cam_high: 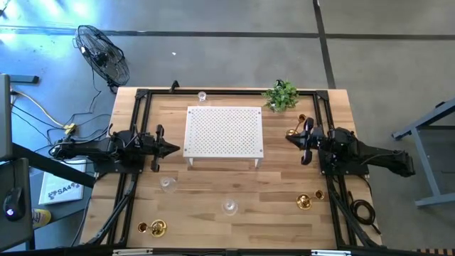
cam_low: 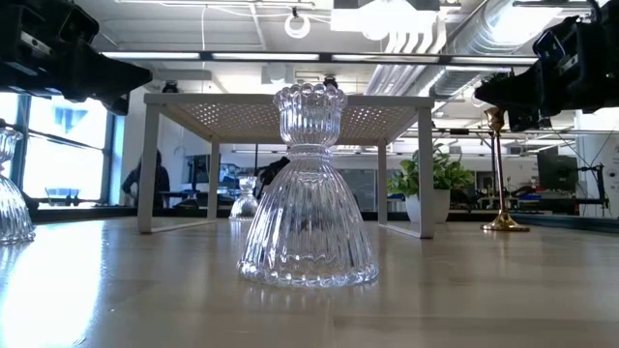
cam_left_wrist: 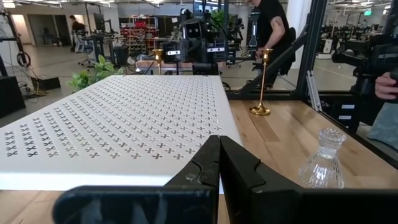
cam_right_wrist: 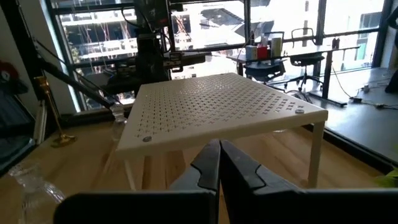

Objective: Pick & Place candle stick holders
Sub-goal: Put the top right gold candle holder on the shelf

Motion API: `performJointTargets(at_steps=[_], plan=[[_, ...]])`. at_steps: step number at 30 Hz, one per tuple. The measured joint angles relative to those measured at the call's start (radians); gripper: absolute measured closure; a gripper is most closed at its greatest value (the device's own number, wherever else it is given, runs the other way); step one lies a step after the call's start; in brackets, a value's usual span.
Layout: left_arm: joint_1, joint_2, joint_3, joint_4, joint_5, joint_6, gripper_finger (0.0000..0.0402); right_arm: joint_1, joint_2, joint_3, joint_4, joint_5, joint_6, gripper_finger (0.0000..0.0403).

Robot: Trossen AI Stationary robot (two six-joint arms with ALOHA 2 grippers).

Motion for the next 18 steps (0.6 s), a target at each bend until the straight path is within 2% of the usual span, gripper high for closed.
performJointTargets(at_steps=[18], plan=[[0.000, 0.000, 0.000, 0.000, -0.002, -0.003, 0.0401, 0.000, 0.000, 0.000, 0.052, 0.021, -0.005, 0.0402]])
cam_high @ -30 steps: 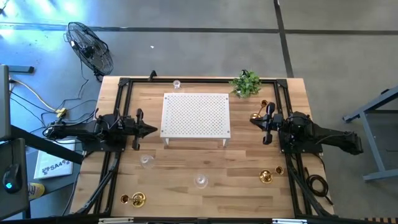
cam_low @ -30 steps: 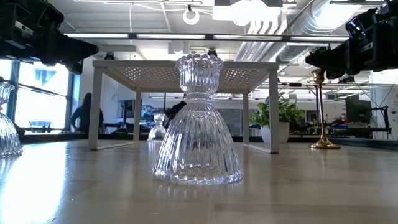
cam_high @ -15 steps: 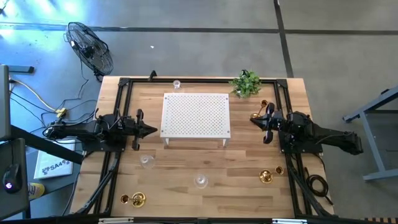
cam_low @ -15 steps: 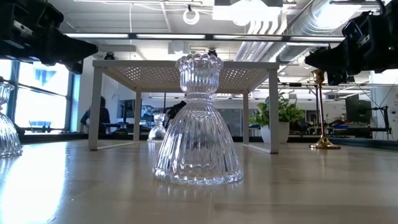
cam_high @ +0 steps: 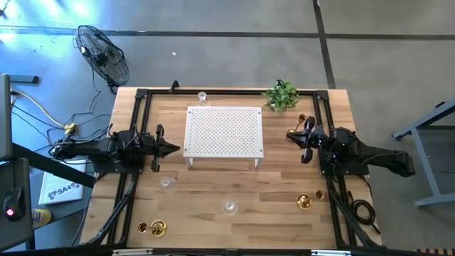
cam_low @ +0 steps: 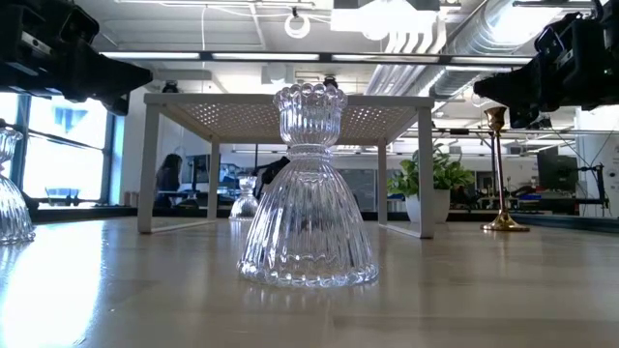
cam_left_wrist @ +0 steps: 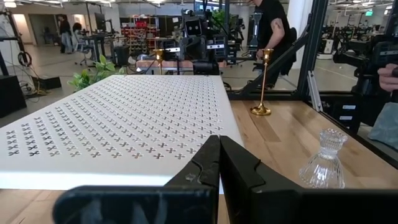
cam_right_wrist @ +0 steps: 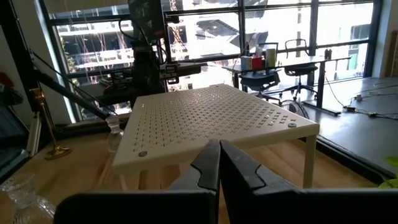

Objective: Pick & Place candle stick holders
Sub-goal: Put the top right gold candle holder on the shelf

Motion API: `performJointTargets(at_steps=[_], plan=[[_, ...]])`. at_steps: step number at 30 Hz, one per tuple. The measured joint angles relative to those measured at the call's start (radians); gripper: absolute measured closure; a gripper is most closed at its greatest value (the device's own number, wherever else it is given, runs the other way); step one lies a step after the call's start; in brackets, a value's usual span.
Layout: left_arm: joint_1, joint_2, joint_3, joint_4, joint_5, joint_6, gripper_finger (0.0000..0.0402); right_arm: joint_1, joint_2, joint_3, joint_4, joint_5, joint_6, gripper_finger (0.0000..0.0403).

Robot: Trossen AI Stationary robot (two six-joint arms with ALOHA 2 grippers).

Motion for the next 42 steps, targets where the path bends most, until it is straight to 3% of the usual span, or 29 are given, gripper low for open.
performJointTargets(at_steps=[14, 24, 30, 34, 42], plan=[[0.000, 0.000, 0.000, 0.000, -0.011, -0.063, 0.0401, 0.000, 0.000, 0.000, -0.025, -0.127, -0.085, 0.0388], [0.000, 0.000, 0.000, 0.001, -0.015, -0.078, 0.0401, 0.000, 0.000, 0.000, 0.017, -0.172, -0.041, 0.0283], [0.000, 0.000, 0.000, -0.001, 0.029, -0.078, 0.0401, 0.000, 0.000, 0.000, 0.228, -0.373, 0.026, 0.0200], [0.000, 0.000, 0.000, -0.001, 0.033, -0.077, 0.0401, 0.000, 0.000, 0.015, 0.300, -0.427, 0.021, 0.0154], [0.000, 0.000, 0.000, 0.000, 0.034, -0.079, 0.0401, 0.000, 0.000, 0.127, 0.245, -0.416, -0.095, 0.0128]])
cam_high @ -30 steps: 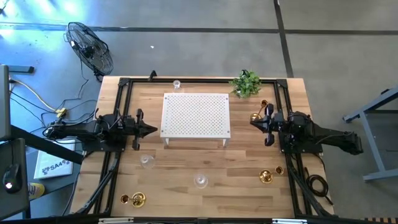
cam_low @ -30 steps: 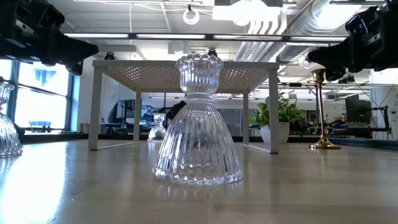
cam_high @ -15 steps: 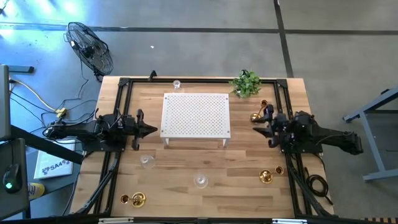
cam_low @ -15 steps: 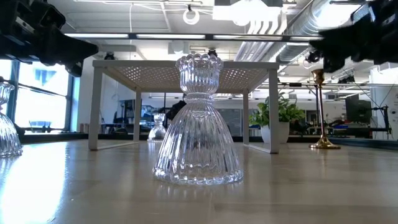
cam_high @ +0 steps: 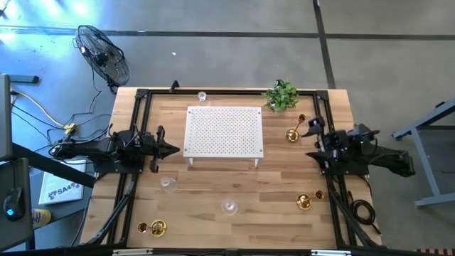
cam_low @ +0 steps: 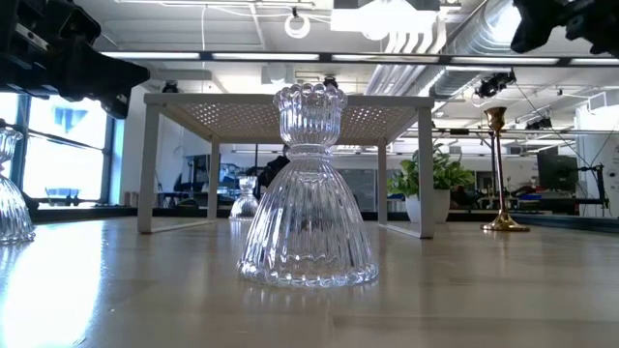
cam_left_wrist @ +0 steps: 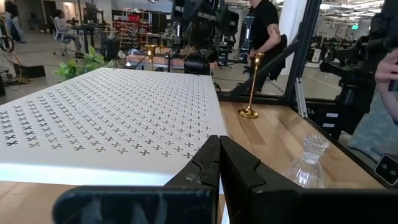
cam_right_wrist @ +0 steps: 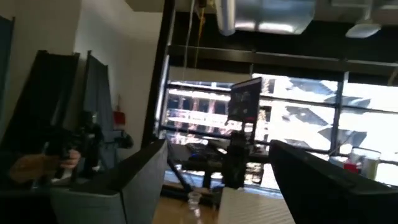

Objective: Pick & Place candle stick holders
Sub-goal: Put the top right gold candle holder on the shelf

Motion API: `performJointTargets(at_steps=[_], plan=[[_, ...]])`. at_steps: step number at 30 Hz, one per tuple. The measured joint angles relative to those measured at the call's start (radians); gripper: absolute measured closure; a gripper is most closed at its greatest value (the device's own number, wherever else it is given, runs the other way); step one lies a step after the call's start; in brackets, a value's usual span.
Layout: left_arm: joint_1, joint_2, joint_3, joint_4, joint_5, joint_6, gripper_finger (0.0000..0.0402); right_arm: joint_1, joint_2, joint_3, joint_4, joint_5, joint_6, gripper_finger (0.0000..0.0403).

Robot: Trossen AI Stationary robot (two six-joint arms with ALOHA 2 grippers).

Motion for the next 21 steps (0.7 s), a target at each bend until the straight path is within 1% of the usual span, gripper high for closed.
performJointTargets(at_steps=[4, 7, 12, 14, 16, 21], plan=[[0.000, 0.000, 0.000, -0.004, 0.001, 0.001, 0.0401, 0.000, 0.009, 0.089, -0.114, 0.092, -0.072, 0.0128], [0.000, 0.000, 0.000, -0.006, 0.002, 0.001, 0.0401, 0.000, 0.041, 0.173, -0.214, 0.179, -0.099, 0.0128], [0.000, 0.000, 0.000, -0.006, 0.002, 0.000, 0.0401, -0.001, 0.134, 0.315, -0.438, 0.354, -0.095, 0.0128], [0.000, 0.000, 0.000, -0.006, 0.002, 0.000, 0.0401, -0.001, 0.174, 0.373, -0.509, 0.409, -0.060, 0.0128], [0.000, 0.000, 0.000, -0.006, 0.002, 0.000, 0.0401, -0.001, 0.211, 0.428, -0.571, 0.426, -0.028, 0.0128], [0.000, 0.000, 0.000, -0.006, 0.002, 0.000, 0.0401, -0.001, 0.279, 0.557, -0.683, 0.421, 0.021, 0.0128]])
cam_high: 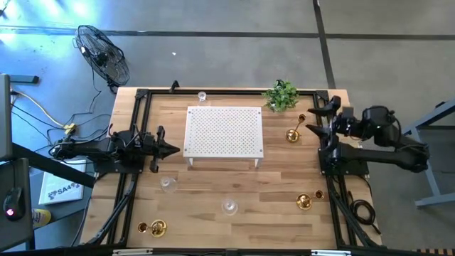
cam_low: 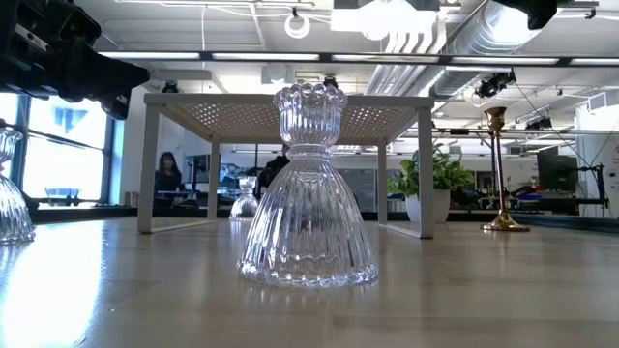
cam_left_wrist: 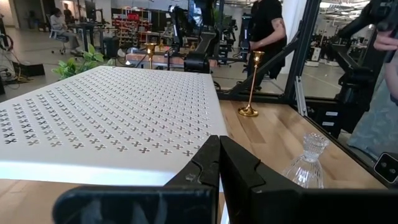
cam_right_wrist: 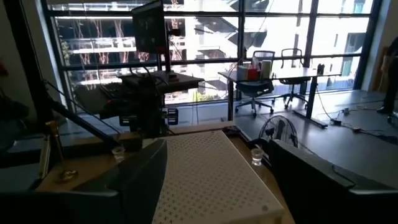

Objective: Pick & Place candle stick holders
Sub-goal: Put the top right gold candle holder on the shelf

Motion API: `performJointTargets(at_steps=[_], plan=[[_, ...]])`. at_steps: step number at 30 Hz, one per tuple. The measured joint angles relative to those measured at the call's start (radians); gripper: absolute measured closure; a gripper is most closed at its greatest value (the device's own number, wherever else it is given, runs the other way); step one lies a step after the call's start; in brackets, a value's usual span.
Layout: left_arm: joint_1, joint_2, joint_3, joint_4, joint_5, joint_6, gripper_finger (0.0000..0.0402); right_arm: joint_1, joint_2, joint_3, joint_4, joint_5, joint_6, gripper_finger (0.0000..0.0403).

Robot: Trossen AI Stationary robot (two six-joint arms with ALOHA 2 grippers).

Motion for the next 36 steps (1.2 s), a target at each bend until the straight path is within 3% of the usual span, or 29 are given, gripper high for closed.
performJointTargets(at_steps=[4, 13, 29, 36], plan=[[0.000, 0.000, 0.000, 0.000, 0.000, 0.000, 0.0401, 0.000, 0.042, 0.097, -0.128, 0.007, -0.013, 0.0128], [0.000, 0.000, 0.000, -0.002, 0.019, -0.001, 0.0401, 0.000, 0.112, 0.272, -0.463, 0.146, 0.054, 0.0128], [0.000, 0.000, 0.000, -0.002, 0.019, -0.050, 0.0401, 0.000, 0.187, 0.293, -0.587, 0.183, 0.126, 0.0128], [0.000, 0.000, 0.000, -0.002, 0.020, -0.083, 0.0401, 0.000, 0.236, 0.294, -0.624, 0.263, 0.164, 0.0128]])
